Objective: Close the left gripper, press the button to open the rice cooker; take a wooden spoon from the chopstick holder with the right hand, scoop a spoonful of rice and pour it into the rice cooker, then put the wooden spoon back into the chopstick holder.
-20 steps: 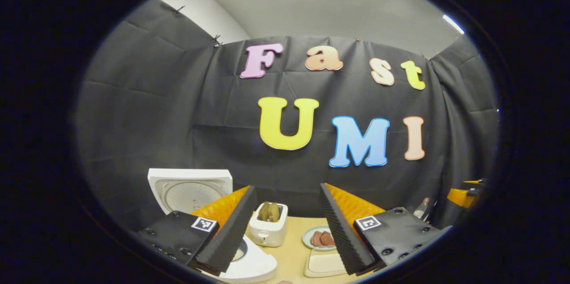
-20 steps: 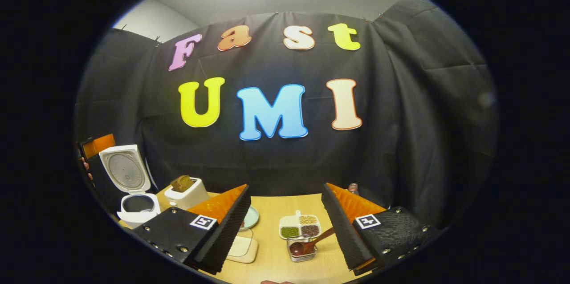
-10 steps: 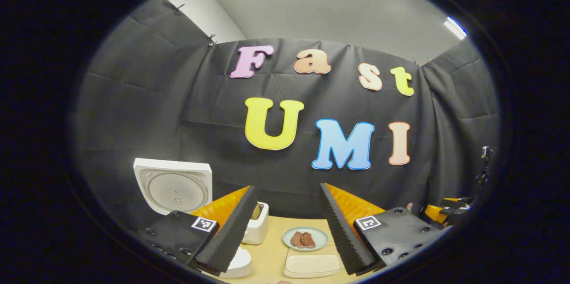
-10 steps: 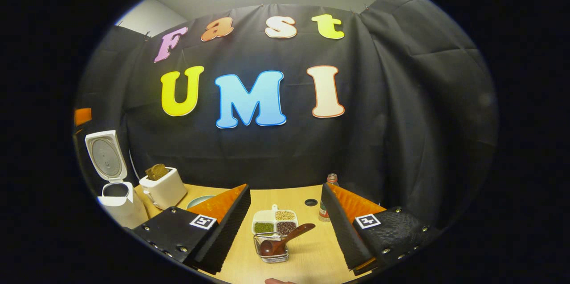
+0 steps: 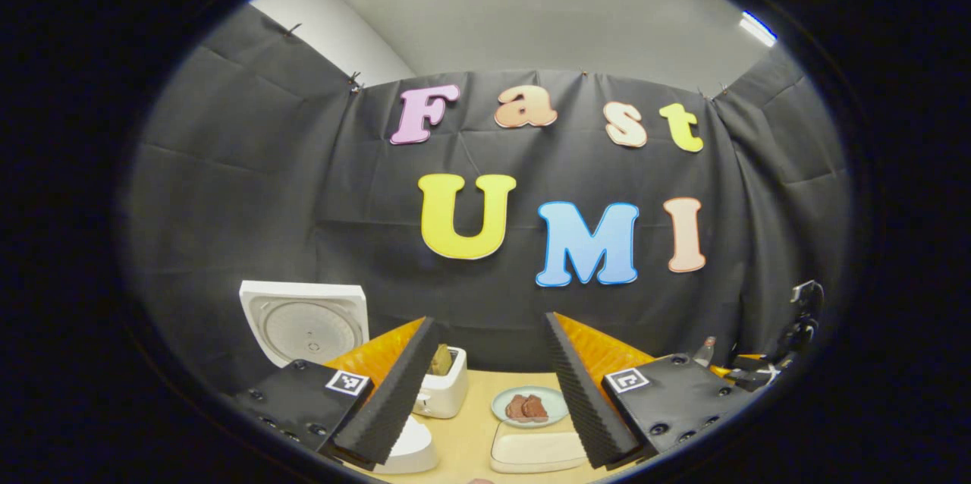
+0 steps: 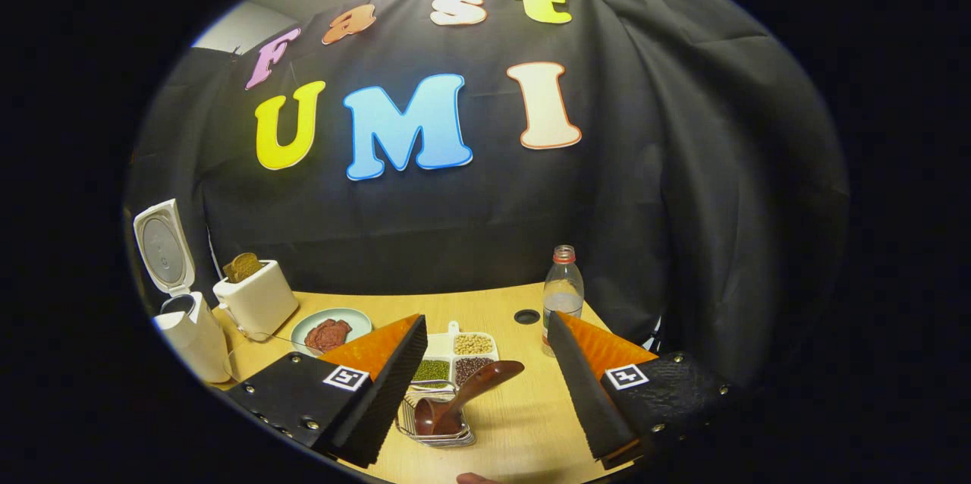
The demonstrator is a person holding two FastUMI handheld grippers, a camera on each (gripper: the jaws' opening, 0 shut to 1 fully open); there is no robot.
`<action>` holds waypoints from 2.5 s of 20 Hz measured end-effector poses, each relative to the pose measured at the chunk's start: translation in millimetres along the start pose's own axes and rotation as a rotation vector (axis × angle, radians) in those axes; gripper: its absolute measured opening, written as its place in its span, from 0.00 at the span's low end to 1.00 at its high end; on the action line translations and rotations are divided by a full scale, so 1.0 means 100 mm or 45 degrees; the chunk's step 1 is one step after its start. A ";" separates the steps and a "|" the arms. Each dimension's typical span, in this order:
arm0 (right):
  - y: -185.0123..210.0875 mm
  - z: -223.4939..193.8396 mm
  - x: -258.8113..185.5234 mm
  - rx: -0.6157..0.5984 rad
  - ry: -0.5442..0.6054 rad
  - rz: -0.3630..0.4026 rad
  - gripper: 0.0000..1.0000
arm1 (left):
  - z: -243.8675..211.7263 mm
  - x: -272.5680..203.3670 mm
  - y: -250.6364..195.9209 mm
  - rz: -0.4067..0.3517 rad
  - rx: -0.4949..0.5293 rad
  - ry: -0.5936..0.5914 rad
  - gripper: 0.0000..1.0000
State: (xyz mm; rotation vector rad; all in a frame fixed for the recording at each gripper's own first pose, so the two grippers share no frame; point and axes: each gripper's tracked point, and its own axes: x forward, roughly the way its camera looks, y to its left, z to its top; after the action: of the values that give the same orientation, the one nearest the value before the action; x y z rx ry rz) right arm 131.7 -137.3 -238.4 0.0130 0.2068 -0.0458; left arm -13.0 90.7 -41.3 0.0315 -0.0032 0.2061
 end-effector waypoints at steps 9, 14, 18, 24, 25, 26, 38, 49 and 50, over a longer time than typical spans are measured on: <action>0.09 -0.62 0.47 0.085 0.169 0.068 0.92 | -0.08 -0.04 -0.02 0.030 0.070 0.063 0.98; 0.20 -0.71 0.49 0.153 0.215 0.132 0.70 | -0.20 -0.11 -0.04 -0.014 0.072 0.114 0.97; 0.32 -0.71 0.45 0.248 0.240 0.218 0.35 | -0.21 -0.11 0.05 -0.006 0.096 0.122 0.97; 0.50 -0.47 0.31 0.219 0.188 0.208 0.11 | -0.18 -0.07 0.03 -0.047 0.044 0.108 0.98; 0.54 -0.40 0.29 0.201 0.187 0.212 0.10 | -0.18 -0.07 0.03 -0.057 0.038 0.101 0.99; 0.55 -0.33 0.26 0.195 0.178 0.202 0.11 | -0.18 -0.06 0.04 -0.066 0.033 0.096 0.99; 1.64 0.81 -0.28 0.064 0.004 0.386 0.10 | -0.27 -0.04 0.57 -0.043 0.042 0.063 0.96; 2.75 0.15 -0.06 -0.097 0.169 0.567 0.10 | -0.40 -0.11 1.11 0.004 0.112 0.063 0.96; 2.78 0.03 -0.01 -0.104 0.202 0.565 0.10 | -0.41 -0.11 1.13 0.004 0.125 0.060 0.96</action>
State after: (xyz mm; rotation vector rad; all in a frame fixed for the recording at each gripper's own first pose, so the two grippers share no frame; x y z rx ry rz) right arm 144.7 140.6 -232.7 -0.0194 0.3603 0.4073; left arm -47.2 199.8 -78.8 0.1245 0.0536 0.2103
